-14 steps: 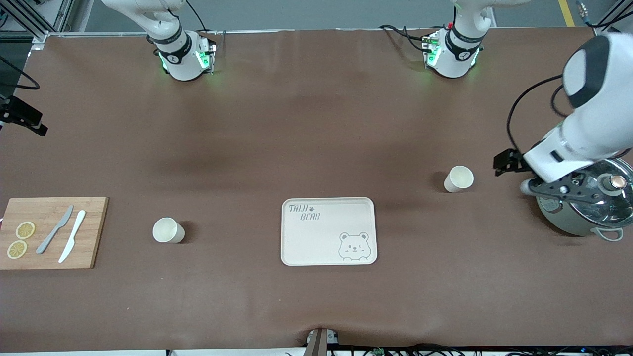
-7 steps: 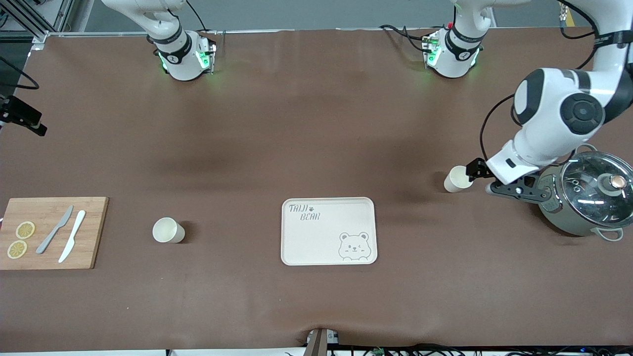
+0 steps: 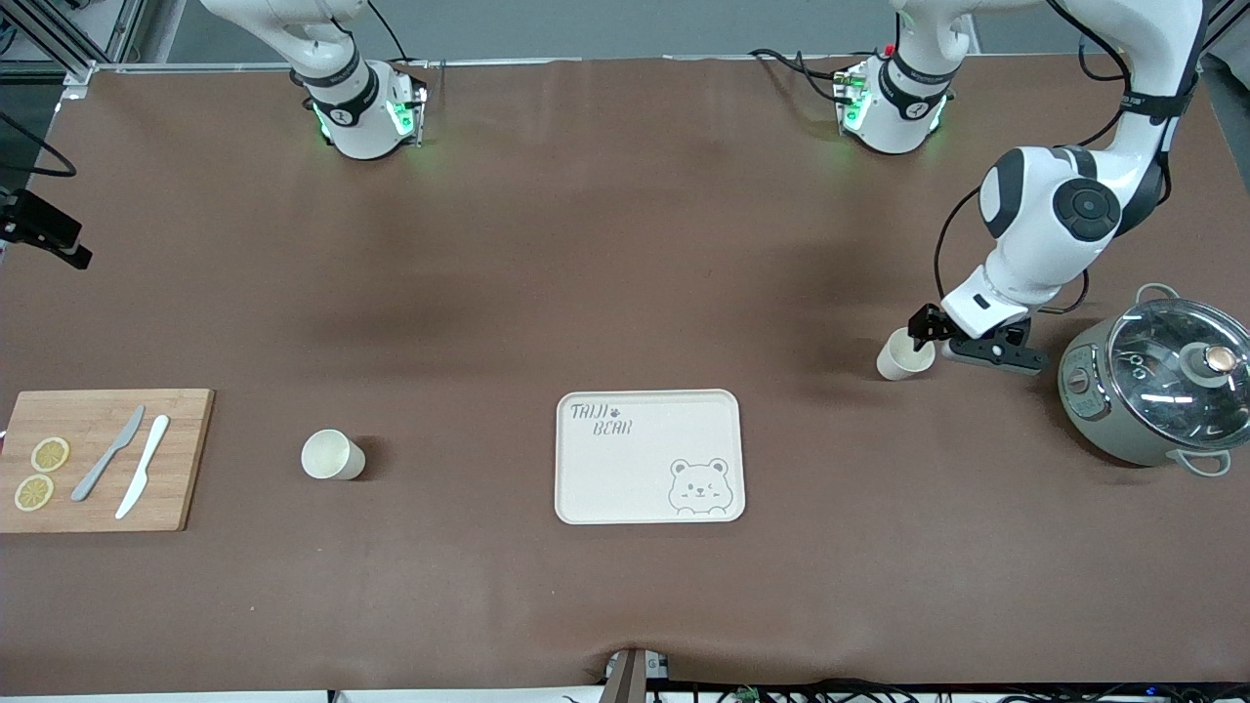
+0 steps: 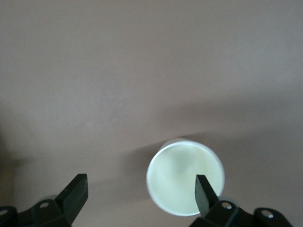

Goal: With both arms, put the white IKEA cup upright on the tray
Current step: 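Lower the left gripper around the white cup and close it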

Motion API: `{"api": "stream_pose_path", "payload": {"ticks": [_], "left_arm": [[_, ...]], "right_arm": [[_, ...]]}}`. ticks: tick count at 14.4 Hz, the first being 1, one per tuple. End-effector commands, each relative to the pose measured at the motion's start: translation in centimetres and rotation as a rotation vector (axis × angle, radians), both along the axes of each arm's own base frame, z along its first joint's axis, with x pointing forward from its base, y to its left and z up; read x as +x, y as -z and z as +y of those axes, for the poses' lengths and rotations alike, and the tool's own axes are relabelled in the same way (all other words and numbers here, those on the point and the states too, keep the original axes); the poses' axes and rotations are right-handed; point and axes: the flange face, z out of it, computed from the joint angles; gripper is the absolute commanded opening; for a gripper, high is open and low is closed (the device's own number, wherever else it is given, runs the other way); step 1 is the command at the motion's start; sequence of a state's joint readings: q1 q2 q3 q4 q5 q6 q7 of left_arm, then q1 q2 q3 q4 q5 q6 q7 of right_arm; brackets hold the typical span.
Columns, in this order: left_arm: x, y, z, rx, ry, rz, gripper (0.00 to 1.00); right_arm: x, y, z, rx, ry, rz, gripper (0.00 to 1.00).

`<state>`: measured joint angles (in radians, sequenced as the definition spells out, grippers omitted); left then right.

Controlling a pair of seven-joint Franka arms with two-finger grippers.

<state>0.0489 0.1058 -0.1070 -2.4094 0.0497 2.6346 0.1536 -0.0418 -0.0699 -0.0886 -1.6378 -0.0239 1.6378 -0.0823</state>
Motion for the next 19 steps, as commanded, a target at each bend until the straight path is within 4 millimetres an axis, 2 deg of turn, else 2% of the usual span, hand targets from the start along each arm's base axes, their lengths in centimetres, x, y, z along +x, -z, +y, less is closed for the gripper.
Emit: {"api": "stream_pose_path", "payload": {"ticks": [1, 8, 14, 17, 19], "left_arm": [[-0.8, 0.3, 2.6, 0.006, 0.001, -0.012, 1.00], [-1.2, 2.7, 2.7, -0.002, 0.010, -0.033, 1.00], [-1.2, 4.3, 2.2, -0.013, 0.001, -0.058, 1.00], [-1.3, 5.2, 1.9, -0.023, -0.014, -0.072, 1.00], [-1.4, 5.6, 0.7, -0.033, -0.040, -0.067, 1.00]], "right_arm": [[0.4, -0.2, -0.1, 0.011, 0.017, -0.001, 1.00], [0.8, -0.1, 0.1, 0.018, 0.015, -0.009, 1.00], [2.0, 1.0, 0.2, 0.021, 0.012, 0.009, 1.00], [3.1, 3.0, 0.3, 0.101, 0.025, 0.029, 1.00], [4.1, 4.8, 1.1, 0.098, 0.010, 0.052, 1.00]]}}
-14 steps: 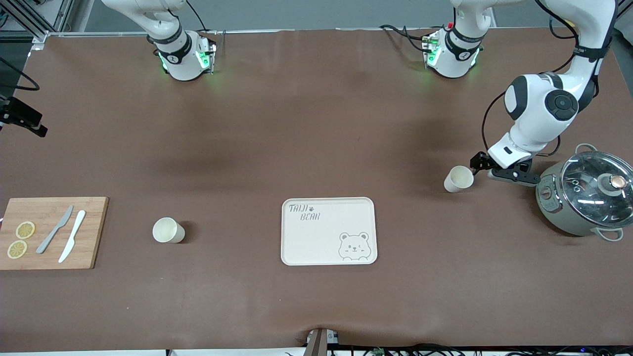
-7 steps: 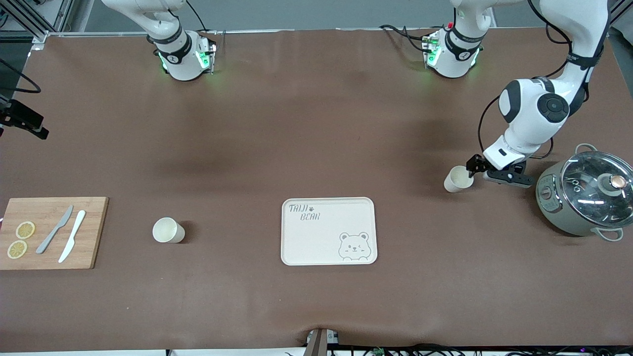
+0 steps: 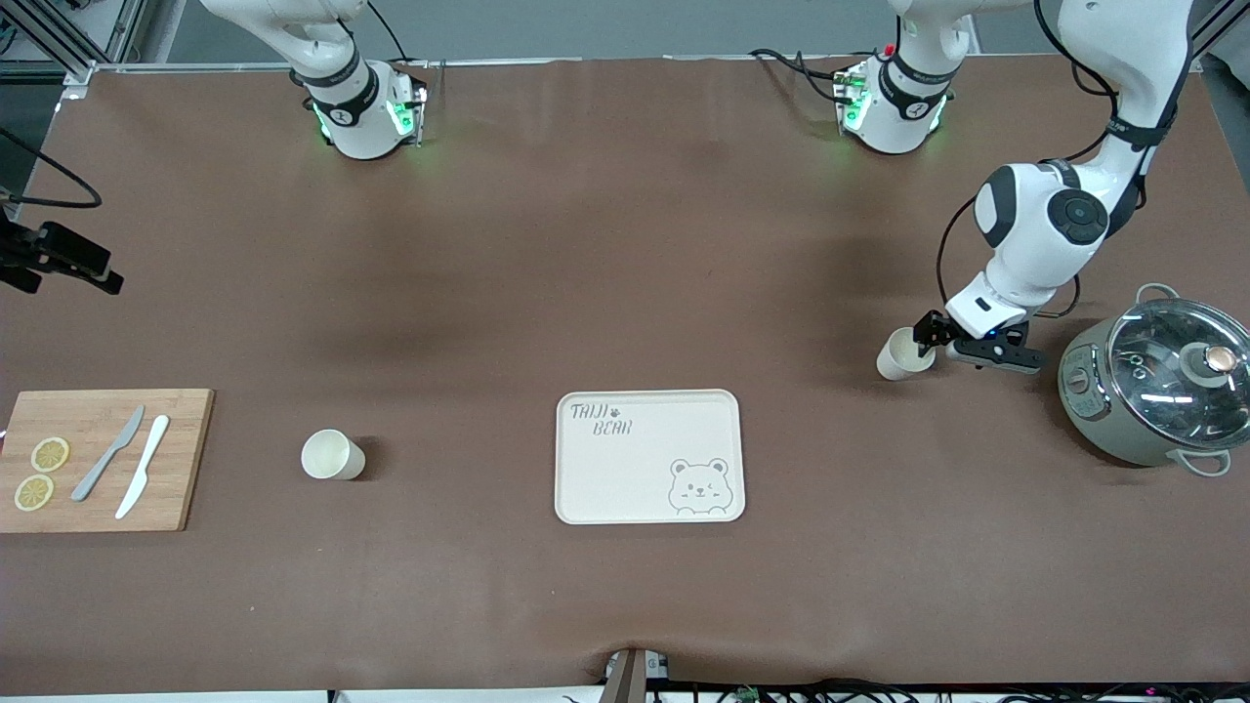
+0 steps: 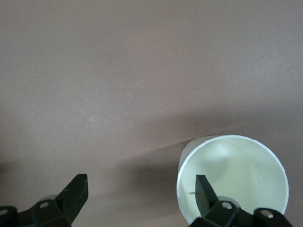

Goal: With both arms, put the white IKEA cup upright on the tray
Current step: 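Lower the left gripper around the white cup and close it, then lift the cup with the left gripper while the right gripper reaches the other cup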

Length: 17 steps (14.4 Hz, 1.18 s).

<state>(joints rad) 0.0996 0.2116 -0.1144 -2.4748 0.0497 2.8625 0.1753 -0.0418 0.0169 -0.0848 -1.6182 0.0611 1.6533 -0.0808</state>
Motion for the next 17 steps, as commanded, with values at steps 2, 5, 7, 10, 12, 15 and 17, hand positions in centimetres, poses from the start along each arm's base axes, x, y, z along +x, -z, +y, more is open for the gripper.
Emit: {"api": "stream_pose_path", "payload": {"ticks": [2, 5, 7, 10, 12, 15, 17], "left_arm": [[-0.3, 0.3, -2.2, -0.020, -0.031, -0.017, 1.00], [-0.5, 0.7, -2.9, -0.028, -0.034, -0.018, 1.00], [-0.6, 1.3, -3.1, -0.028, -0.030, -0.009, 1.00], [-0.7, 2.1, -3.4, -0.034, -0.027, -0.021, 0.92], [-1.0, 2.5, -3.3, -0.034, -0.029, -0.016, 0.00], [-1.0, 2.7, -3.4, -0.035, -0.030, -0.013, 0.00], [-1.0, 2.9, -3.4, -0.038, -0.034, -0.021, 0.00]], "right_arm": [[2.8, 4.2, 0.8, 0.016, 0.000, 0.049, 1.00], [5.5, 8.0, 2.8, 0.008, -0.027, 0.031, 1.00], [6.6, 10.4, 3.4, 0.005, -0.034, 0.029, 1.00], [8.0, 13.9, 4.4, -0.004, -0.047, -0.001, 1.00], [8.5, 16.8, 5.8, -0.009, -0.070, -0.004, 1.00], [9.3, 20.6, 7.8, -0.015, -0.095, 0.004, 1.00], [9.1, 23.2, 8.3, -0.021, -0.105, -0.024, 1.00]]}}
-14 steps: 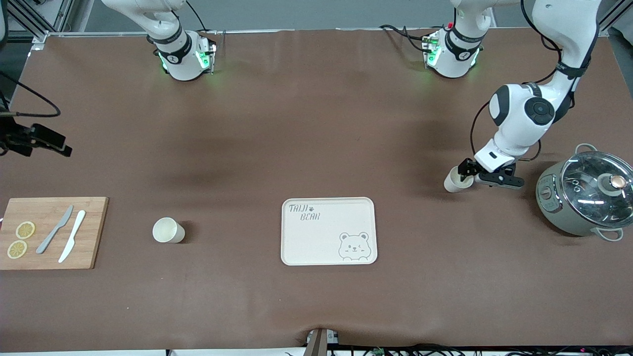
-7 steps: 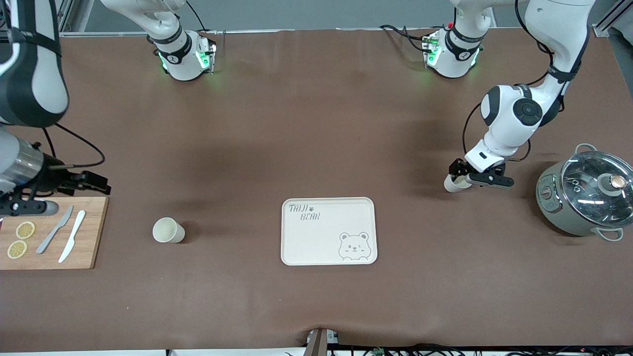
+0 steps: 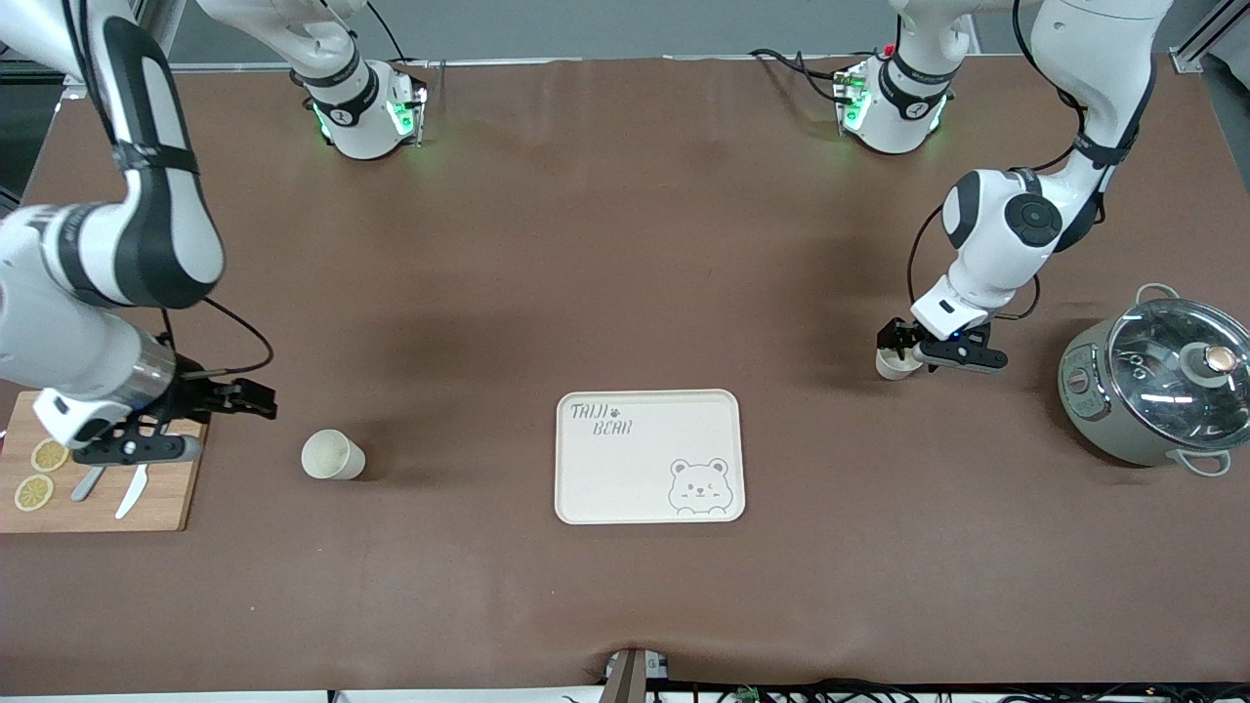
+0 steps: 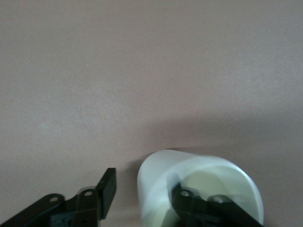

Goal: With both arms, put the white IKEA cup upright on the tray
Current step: 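Lift the cup with the left gripper while the right gripper reaches the other cup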

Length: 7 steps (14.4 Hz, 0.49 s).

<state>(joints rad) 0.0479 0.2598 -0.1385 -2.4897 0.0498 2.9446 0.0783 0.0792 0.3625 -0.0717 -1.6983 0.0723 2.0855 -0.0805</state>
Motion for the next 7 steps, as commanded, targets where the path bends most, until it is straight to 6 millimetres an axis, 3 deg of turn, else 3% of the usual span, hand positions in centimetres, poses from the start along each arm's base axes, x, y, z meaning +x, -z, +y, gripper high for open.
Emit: {"api": "stream_pose_path", "payload": {"ticks": [1, 7], "left_arm": [[-0.3, 1.0, 0.4, -0.004, -0.012, -0.004, 0.00], [0.0, 0.6, 0.3, -0.006, -0.019, -0.014, 0.00]], "right_arm": [[-0.6, 3.1, 0.7, 0.000, -0.005, -0.032, 1.00], [-0.7, 6.6, 0.5, -0.010, -0.061, -0.056, 1.00]]}}
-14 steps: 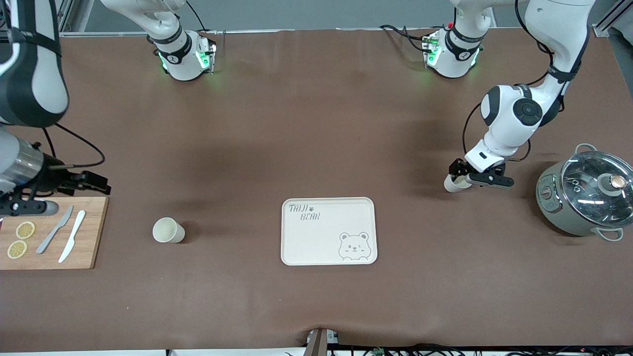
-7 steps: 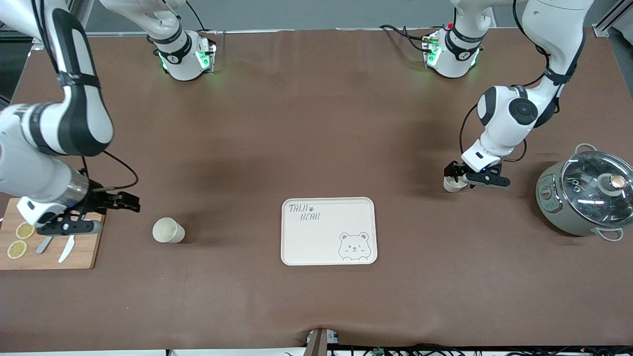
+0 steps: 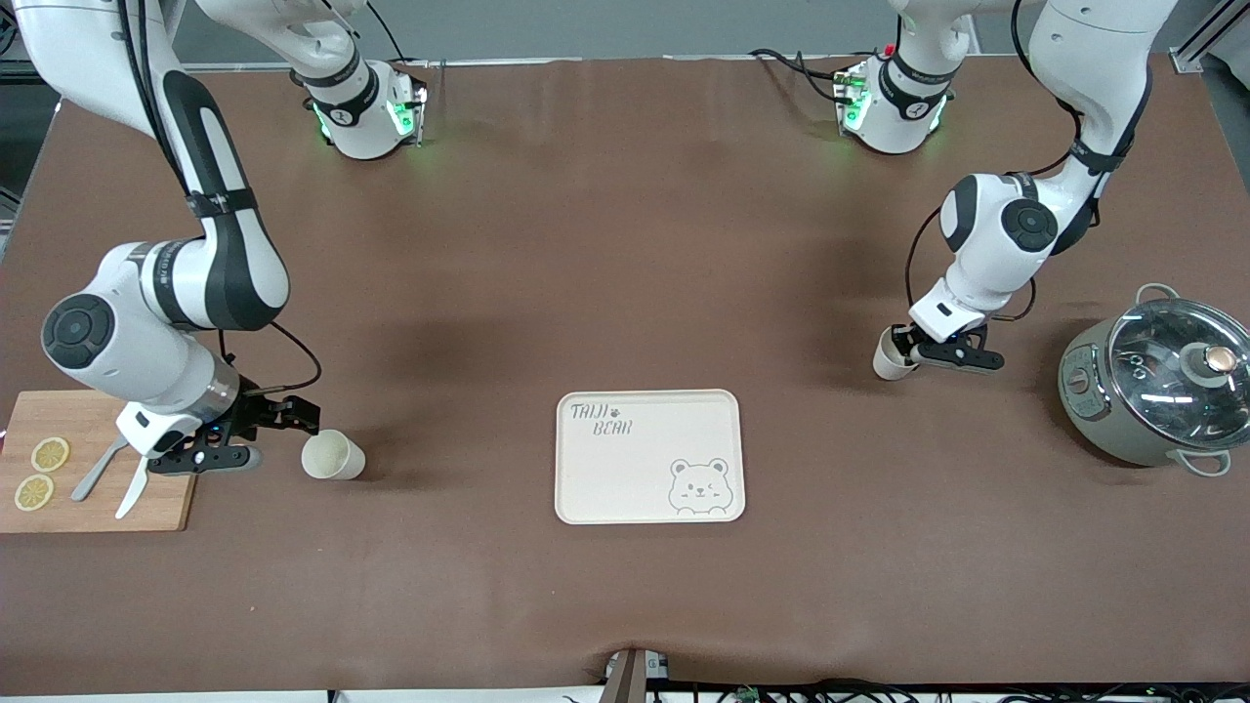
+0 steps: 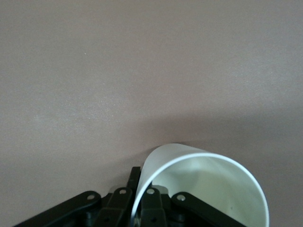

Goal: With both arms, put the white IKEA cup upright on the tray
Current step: 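Lift the cup with the left gripper while the right gripper reaches the other cup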

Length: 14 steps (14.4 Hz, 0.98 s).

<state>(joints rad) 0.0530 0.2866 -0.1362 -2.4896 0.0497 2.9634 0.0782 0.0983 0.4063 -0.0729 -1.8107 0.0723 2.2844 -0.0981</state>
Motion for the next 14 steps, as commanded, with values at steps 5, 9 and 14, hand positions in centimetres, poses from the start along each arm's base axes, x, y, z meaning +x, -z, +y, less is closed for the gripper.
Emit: {"api": "stream_pose_path", "payload": {"ticks": [5, 9, 14], "left_arm": [[6.2, -7.7, -6.0, 0.020, -0.100, 0.143, 0.00], [9.4, -12.3, -13.0, 0.024, -0.227, 0.205, 0.00], [11.6, -13.4, -20.3, 0.003, -0.314, 0.208, 0.00]], "right_arm": [[-0.3, 3.5, -1.7, -0.013, -0.071, -0.043, 1.00], [0.1, 4.9, -1.9, -0.018, -0.069, -0.058, 1.00], [0.7, 6.3, -2.0, -0.024, -0.066, -0.085, 1.00]]}}
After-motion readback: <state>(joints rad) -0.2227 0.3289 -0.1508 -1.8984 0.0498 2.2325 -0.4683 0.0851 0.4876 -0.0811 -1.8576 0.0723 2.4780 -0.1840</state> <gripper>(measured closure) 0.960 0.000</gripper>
